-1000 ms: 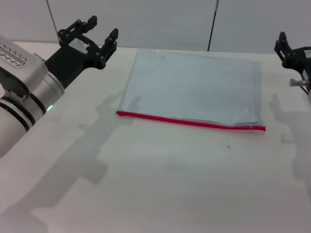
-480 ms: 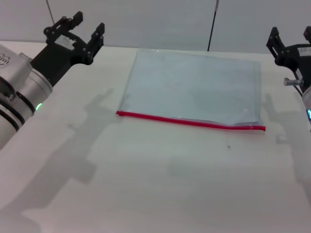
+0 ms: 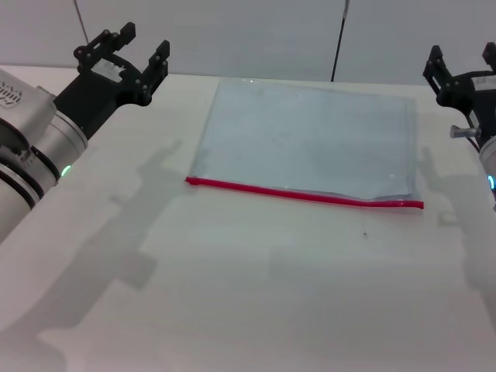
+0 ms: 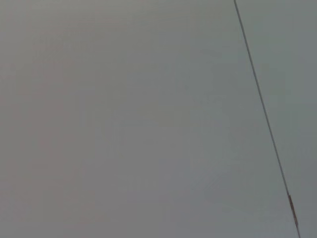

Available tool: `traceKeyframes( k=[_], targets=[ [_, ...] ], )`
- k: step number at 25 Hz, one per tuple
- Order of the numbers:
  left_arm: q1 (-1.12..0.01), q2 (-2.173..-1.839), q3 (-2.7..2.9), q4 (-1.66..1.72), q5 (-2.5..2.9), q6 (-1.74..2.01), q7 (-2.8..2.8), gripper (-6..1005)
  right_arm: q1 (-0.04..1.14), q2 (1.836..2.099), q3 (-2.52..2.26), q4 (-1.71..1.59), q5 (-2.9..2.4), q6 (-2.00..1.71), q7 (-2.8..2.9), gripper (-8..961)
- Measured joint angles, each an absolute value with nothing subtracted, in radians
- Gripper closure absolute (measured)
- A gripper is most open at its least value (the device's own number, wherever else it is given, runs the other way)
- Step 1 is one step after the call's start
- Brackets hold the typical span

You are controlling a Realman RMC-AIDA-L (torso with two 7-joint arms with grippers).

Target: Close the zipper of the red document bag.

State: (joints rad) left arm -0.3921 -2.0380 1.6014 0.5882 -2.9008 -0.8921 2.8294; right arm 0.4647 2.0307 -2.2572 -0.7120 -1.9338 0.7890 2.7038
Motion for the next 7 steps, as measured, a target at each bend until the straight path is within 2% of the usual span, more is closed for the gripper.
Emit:
traceKeyframes(
  k=[7],
  targets=[
    [-0.404, -2.039, 1.605, 0.582, -2.901, -0.893, 2.833, 446, 0.475, 2.031, -2.258, -0.700, -1.929, 0.777, 2.716, 137]
  ],
)
